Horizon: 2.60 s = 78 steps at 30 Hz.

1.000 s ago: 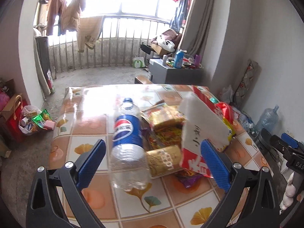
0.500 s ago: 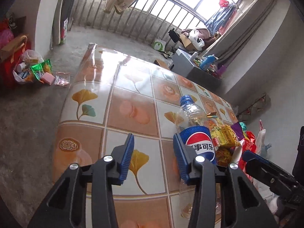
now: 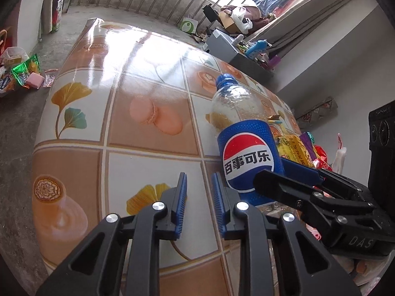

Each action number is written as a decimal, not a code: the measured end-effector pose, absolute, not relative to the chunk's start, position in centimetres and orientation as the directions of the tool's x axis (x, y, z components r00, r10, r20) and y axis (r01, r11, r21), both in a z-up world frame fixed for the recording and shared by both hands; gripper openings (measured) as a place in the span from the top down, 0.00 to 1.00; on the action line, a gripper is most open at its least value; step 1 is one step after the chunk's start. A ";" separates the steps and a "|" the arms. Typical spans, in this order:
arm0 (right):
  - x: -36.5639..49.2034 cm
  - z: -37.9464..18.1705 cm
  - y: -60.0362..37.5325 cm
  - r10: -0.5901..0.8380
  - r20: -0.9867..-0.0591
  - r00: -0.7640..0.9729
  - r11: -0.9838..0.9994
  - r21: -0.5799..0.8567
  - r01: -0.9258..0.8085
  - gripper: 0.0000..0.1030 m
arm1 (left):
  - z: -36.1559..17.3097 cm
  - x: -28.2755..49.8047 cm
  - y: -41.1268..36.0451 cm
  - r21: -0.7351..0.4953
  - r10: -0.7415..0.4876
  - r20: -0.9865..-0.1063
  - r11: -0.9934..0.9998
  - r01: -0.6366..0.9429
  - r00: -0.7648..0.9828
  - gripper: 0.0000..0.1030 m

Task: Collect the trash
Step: 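Close the right gripper on the clear Pepsi bottle and lift it, then grasp the white tissue sheet with the left gripper while the right gripper holds the bottle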

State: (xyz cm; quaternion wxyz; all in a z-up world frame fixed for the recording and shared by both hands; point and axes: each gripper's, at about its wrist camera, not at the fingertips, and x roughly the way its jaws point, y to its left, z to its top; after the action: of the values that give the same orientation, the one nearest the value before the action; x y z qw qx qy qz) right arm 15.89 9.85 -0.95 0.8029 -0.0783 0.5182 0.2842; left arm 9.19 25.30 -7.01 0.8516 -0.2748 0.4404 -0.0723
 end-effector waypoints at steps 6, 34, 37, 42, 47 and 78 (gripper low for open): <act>16.4 -1.2 9.6 0.443 -0.866 0.230 0.805 0.272 -0.527 0.46 | -7.1 9.6 24.9 -0.527 -0.366 -0.716 0.842 -0.117 0.595 0.82; 6.0 6.5 -18.3 0.603 -0.569 0.559 0.782 0.561 -0.272 0.50 | 5.1 5.9 2.4 -0.513 -0.610 -0.607 0.790 0.335 0.510 0.83; 4.6 3.6 -22.8 0.496 -0.618 0.610 0.823 0.558 -0.104 0.50 | 2.3 7.4 -3.3 -0.541 -0.671 -0.629 0.740 0.400 0.391 0.83; 5.7 -1.8 -26.5 0.411 -0.702 0.582 0.829 0.553 0.081 0.54 | -0.8 8.7 -8.3 -0.470 -0.632 -0.708 0.755 0.456 0.316 0.82; 7.6 -2.8 -26.6 0.447 -0.701 0.556 0.821 0.568 0.058 0.52 | 2.4 8.2 -5.1 -0.288 -0.524 -0.692 0.831 0.476 0.496 0.78; 8.5 -4.0 -27.6 0.464 -0.745 0.479 0.829 0.556 0.062 0.38 | 0.4 12.1 -1.9 -0.066 -0.290 -0.779 0.920 0.387 0.556 0.60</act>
State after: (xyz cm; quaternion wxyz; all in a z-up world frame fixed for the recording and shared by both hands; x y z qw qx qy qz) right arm 8.51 -27.56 -4.00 0.8181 0.2653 0.4952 0.1227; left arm 12.11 -1.91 0.37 0.8803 0.0564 0.4300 -0.1924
